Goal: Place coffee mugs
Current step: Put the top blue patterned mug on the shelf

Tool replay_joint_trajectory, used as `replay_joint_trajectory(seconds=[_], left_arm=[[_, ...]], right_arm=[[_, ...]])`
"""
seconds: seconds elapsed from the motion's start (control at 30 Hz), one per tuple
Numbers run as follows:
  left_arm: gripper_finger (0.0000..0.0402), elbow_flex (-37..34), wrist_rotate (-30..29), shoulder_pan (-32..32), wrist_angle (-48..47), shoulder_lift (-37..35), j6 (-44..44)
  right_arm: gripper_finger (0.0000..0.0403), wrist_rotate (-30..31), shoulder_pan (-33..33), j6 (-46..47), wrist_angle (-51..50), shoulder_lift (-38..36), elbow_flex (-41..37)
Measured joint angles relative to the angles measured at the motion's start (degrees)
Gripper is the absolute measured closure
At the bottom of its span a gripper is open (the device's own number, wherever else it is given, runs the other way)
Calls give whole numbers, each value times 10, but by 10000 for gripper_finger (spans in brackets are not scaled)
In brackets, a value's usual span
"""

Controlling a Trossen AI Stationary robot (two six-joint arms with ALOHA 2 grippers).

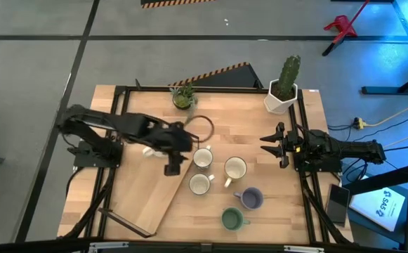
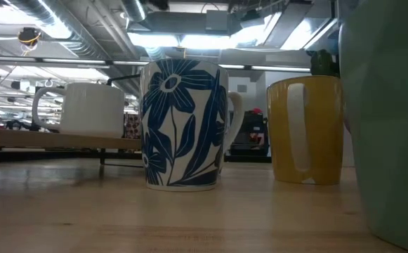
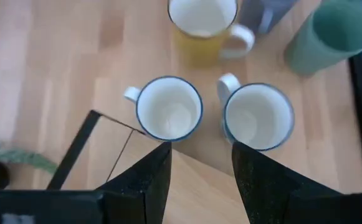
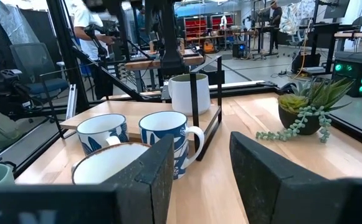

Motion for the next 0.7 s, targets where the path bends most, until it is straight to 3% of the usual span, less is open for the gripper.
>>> replay_joint_trajectory(seconds=[0.17,0.37,0.7], left_arm=[[239,-5,42,15,28,72,54],[239,-5,47,16,42,123,150],[239,-41,87,37,93,144,203]], right_arm=[[260,0,0,-1,0,0,0],[260,0,0,-1,0,0,0],[260,0,0,-1,0,0,0]])
